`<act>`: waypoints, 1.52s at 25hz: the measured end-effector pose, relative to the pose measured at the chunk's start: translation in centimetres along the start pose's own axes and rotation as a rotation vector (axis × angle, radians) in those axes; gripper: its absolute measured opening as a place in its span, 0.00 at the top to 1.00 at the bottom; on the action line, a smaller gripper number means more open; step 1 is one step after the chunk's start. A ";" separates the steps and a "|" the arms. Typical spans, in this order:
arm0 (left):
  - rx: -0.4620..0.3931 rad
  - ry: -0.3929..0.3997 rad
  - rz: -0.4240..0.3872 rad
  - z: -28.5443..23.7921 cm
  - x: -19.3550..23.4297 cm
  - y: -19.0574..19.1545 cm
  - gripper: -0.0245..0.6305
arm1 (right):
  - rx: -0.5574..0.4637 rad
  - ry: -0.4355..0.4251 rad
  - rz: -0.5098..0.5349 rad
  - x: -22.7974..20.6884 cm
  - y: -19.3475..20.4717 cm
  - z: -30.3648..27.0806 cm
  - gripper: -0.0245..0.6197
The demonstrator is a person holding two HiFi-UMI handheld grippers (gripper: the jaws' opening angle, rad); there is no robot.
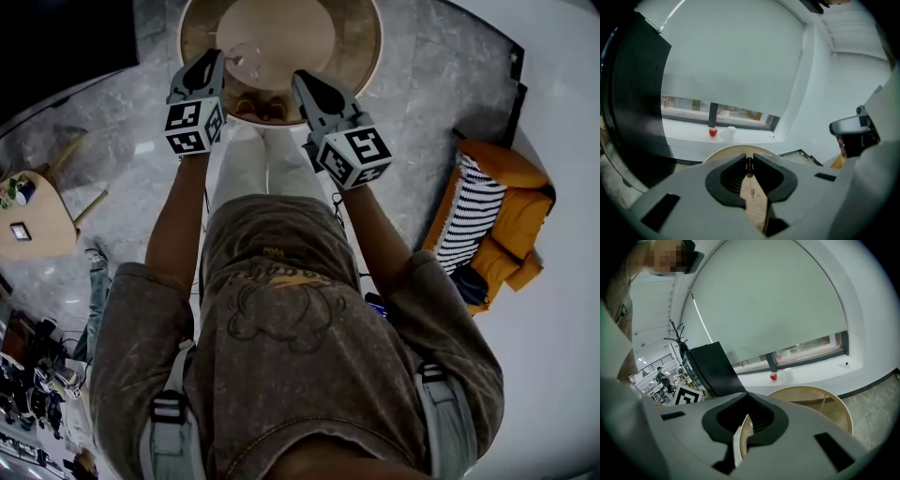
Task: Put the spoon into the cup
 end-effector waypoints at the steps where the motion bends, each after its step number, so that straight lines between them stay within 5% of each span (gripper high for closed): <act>1: 0.004 0.003 -0.001 -0.1 0.0 0.5 0.87 | 0.003 -0.004 0.001 0.2 0.1 0.0 0.93; 14: 0.095 0.012 -0.065 -2.6 0.3 6.9 0.87 | 0.029 0.011 -0.011 -0.6 1.3 0.9 0.93; 38: 0.296 -0.043 0.043 -3.9 1.3 14.8 0.87 | 0.069 0.026 -0.057 -1.6 4.3 1.2 0.93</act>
Point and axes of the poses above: the fingertips, and each gripper's own axes: z backward along the fingers, x to its left, y out of its underside, the point moved 4 cm from there along z, backward along the fingers, and after that the axes turned 11 degrees about -x, right-handed, at the moved point
